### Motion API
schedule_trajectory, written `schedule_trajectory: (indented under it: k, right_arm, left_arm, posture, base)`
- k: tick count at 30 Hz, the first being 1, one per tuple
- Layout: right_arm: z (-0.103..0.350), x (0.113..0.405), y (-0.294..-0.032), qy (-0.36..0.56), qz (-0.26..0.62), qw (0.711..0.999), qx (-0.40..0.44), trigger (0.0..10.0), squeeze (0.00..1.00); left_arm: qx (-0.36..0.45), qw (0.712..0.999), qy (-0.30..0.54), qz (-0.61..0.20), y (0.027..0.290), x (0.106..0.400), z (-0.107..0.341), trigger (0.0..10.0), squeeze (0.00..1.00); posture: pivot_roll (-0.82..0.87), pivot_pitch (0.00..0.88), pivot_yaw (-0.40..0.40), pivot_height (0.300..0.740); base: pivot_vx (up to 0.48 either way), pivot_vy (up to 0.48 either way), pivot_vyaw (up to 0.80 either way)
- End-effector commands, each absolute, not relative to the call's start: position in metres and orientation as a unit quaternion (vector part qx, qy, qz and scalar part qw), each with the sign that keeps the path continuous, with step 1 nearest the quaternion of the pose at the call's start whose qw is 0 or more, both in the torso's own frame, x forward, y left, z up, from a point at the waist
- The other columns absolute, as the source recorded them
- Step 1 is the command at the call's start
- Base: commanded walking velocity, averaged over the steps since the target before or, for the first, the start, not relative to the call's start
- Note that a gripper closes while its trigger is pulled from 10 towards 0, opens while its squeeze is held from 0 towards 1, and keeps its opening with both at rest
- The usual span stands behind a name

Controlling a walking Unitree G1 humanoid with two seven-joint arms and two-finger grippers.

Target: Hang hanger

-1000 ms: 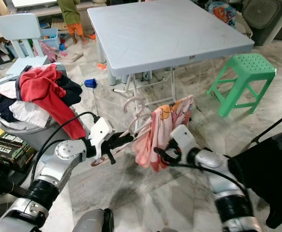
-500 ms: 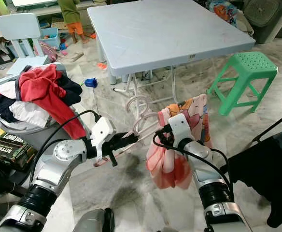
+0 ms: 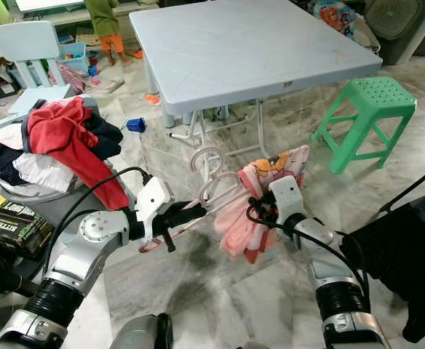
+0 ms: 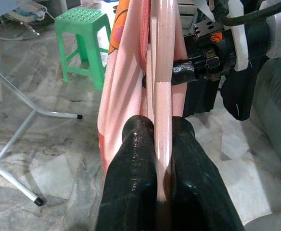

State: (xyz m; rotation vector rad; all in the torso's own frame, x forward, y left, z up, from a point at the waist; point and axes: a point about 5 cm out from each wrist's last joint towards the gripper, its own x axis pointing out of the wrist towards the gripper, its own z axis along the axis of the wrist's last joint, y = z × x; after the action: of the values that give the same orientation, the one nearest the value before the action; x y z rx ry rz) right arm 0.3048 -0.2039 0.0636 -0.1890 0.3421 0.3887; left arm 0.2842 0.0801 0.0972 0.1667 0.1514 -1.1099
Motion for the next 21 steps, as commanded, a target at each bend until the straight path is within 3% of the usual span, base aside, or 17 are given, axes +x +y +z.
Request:
schedule_trajectory:
  k: [1,14,21]
  right_arm:
    - [0.066,0.306,-0.205,0.161,0.19,0.964,-0.091,0.0,0.0]
    - [0.075,0.305,-0.213,0.144,0.197,0.968,-0.054,0.0,0.0]
    - [0.084,0.303,-0.237,0.133,0.173,0.976,-0.022,0.0,0.0]
  left_arm:
    - [0.088,0.842,0.057,-0.53,0.079,0.287,0.106,0.0,0.0]
    - [0.114,0.841,0.065,-0.525,0.083,0.287,0.1,0.0,0.0]
    - [0.135,0.84,0.077,-0.521,0.085,0.285,0.09,0.0,0.0]
  posture:
    - [-0.02,0.021,0.048,0.74]
    - [-0.02,0.025,0.044,0.74]
    - [-0.03,0.023,0.038,0.74]
  base:
    - [0.0,0.0,0.0]
    - [0.0,0.0,0.0]
    - [0.0,0.0,0.0]
